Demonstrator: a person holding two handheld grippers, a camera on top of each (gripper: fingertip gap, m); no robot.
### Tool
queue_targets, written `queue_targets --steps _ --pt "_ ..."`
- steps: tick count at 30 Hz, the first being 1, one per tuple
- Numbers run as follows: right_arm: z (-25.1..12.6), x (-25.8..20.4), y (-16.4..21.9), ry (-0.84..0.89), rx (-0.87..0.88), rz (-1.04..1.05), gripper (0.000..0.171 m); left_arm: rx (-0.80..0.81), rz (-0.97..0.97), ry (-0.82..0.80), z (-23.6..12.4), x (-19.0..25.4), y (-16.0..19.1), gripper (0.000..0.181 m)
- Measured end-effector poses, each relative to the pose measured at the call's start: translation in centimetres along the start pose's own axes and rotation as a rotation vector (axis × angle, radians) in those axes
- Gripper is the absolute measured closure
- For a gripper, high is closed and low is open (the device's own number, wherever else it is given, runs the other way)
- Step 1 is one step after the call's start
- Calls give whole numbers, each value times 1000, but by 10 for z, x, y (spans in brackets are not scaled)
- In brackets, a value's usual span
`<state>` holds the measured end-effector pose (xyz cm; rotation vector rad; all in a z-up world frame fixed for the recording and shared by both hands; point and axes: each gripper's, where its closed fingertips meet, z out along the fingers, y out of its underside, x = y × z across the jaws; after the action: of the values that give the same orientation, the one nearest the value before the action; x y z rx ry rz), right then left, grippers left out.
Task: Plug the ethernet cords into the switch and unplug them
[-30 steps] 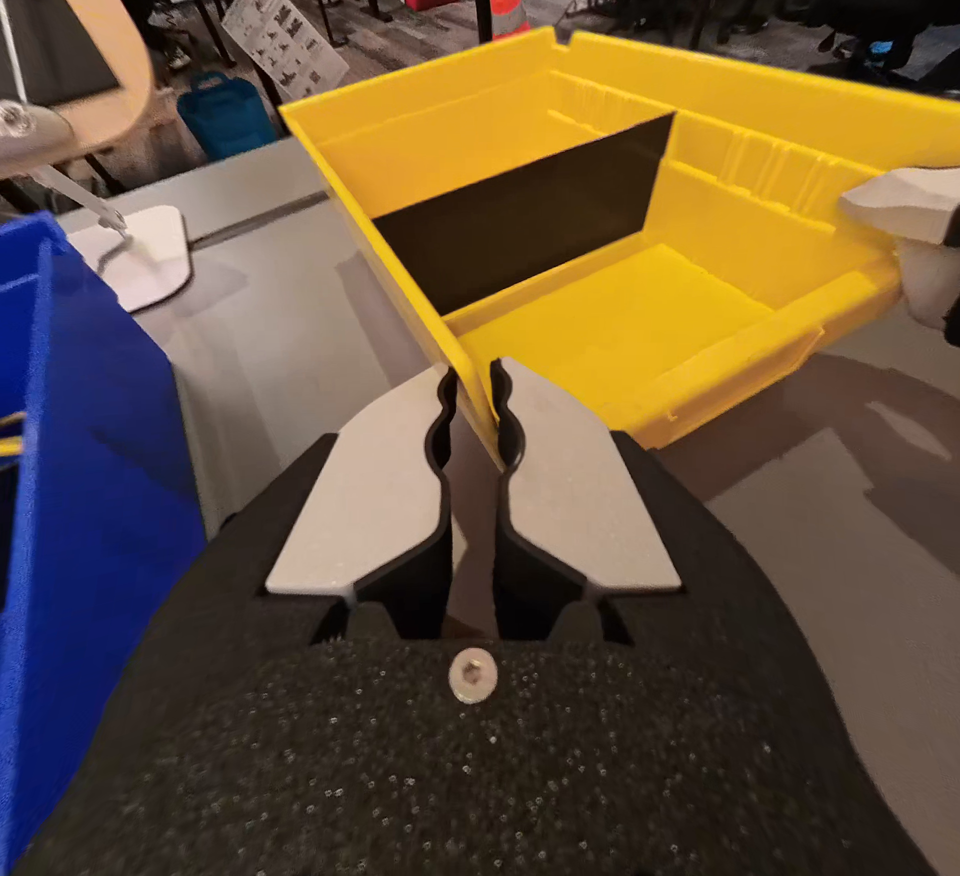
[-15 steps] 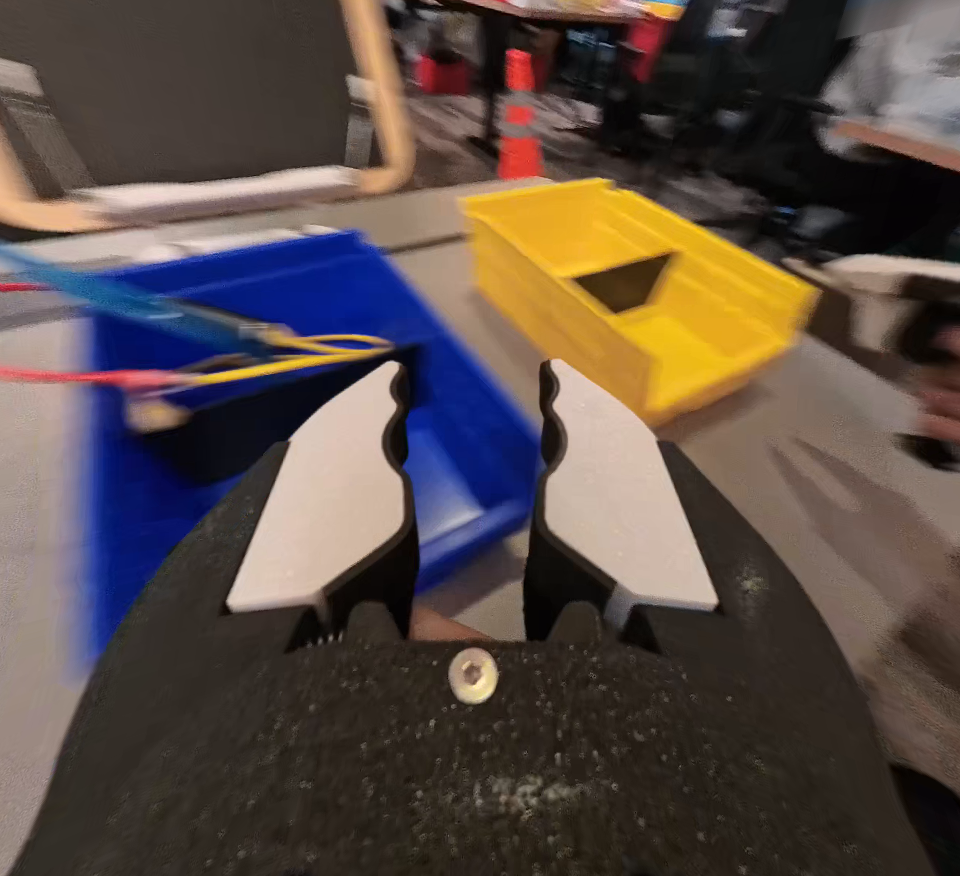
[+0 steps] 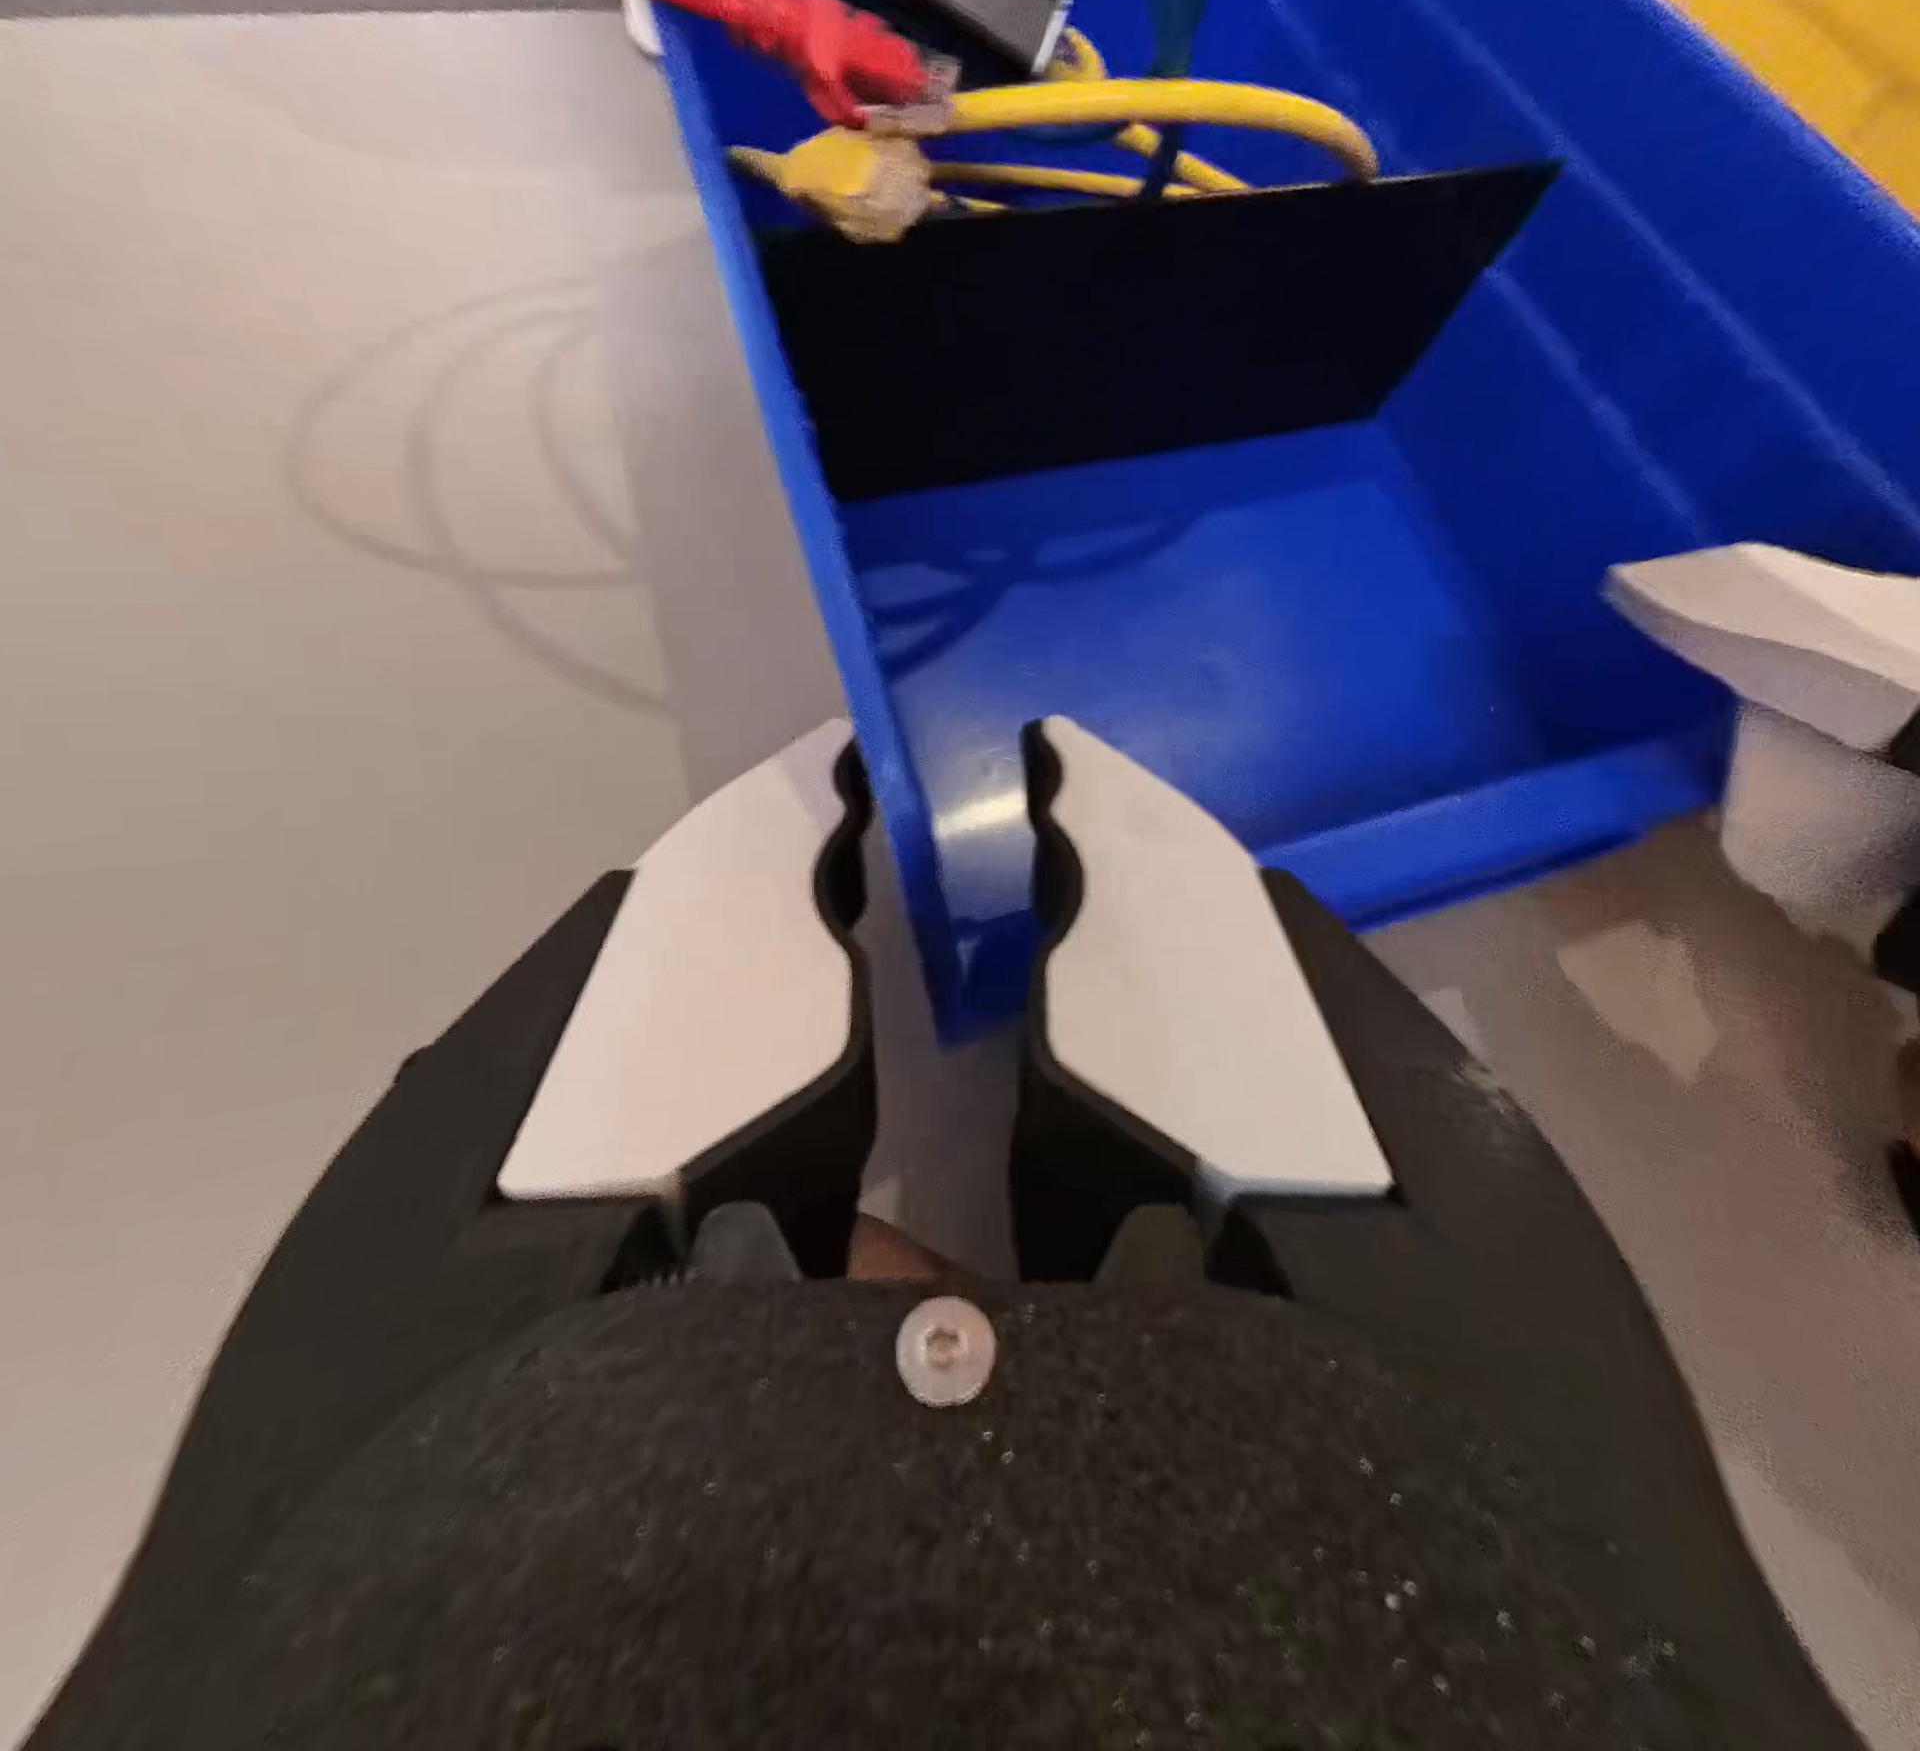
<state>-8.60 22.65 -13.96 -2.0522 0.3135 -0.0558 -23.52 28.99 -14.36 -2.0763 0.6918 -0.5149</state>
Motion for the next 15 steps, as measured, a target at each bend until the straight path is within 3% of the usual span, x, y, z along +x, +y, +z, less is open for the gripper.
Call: queue_targets --steps 1,3,8,15 --pt "-1 3 0 23 -13 39 136 -6 -27 -1 -2 -7 -2 168" --pt "-8 6 -7 72 13 78 166 11 -23 -23 -9 -21 -5 172" --pt "-5 -59 -18 78 73 -42 167 79 15 -151 -39 -88 -13 179" --pt "38 -189 -35 -35 159 -100 166 135 21 -277 -78 -216 -19 179"
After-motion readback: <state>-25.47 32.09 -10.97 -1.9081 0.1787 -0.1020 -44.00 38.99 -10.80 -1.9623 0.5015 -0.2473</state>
